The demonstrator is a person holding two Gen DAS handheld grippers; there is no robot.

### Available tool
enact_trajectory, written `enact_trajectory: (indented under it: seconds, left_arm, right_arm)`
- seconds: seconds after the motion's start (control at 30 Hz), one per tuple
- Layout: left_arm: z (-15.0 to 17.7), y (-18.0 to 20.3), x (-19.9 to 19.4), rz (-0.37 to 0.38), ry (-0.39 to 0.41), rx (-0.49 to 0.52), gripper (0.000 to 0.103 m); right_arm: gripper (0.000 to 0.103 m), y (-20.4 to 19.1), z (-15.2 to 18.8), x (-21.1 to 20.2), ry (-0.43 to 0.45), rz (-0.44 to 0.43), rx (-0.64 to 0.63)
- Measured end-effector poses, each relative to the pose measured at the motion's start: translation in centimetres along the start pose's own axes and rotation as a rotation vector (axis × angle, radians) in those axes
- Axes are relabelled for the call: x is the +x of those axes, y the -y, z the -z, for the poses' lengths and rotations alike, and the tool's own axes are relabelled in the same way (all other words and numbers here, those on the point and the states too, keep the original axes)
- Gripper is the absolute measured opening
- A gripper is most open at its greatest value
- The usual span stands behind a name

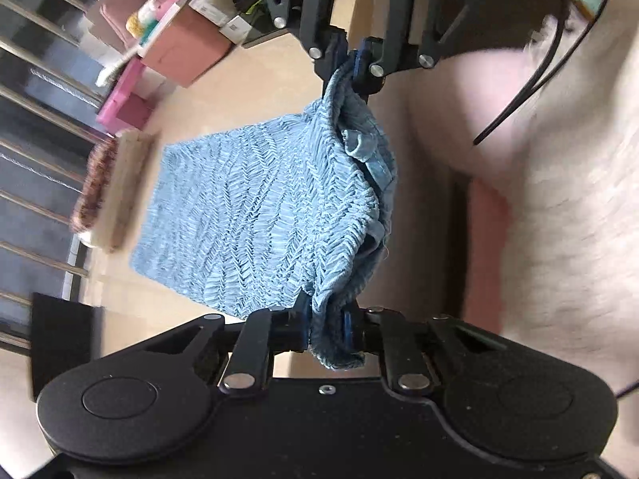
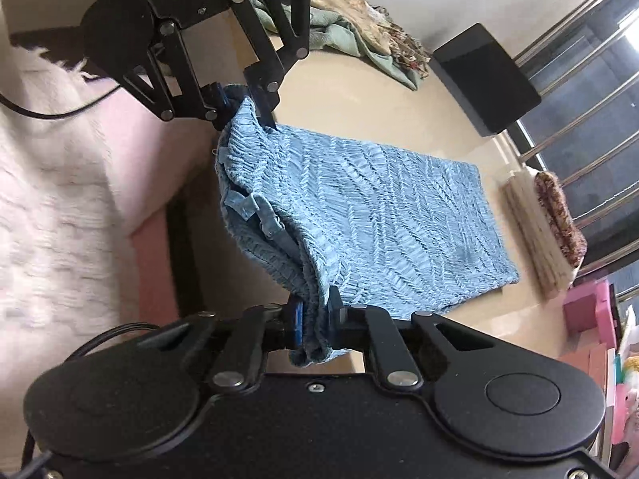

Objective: Fold clothes
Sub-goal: 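Lift the strip end with both grippers and fold it toward the middle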

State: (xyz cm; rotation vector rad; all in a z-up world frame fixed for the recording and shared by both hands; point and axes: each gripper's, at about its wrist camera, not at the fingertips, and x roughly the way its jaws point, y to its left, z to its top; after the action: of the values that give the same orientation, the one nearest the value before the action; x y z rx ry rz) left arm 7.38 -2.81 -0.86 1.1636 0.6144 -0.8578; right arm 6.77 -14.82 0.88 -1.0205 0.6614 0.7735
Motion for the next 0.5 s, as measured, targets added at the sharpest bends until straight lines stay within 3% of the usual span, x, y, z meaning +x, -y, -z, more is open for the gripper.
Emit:
enact_trajectory:
  seconds: [0.23, 0.37, 0.5]
  left_arm:
    - [-0.9, -6.0, -0.3, 0.133, -0.028, -0.139, 0.015]
    - [-0.5, -12.0, 2.0, 0.217, -0.028, -0.31, 0.015]
    - [0.8, -16.5, 5.2, 0.349, -0.005, -0.416, 0.016]
  right_arm:
    - [0.01, 3.8, -1.1, -1.0, -0.016, -0.089, 0.093]
    - [0.01, 8.9, -0.7, 1.8, -0.036, -0.213, 0.232]
    - [0.011, 14.1, -0.3, 4.6, -0.056, -0.337, 0.372]
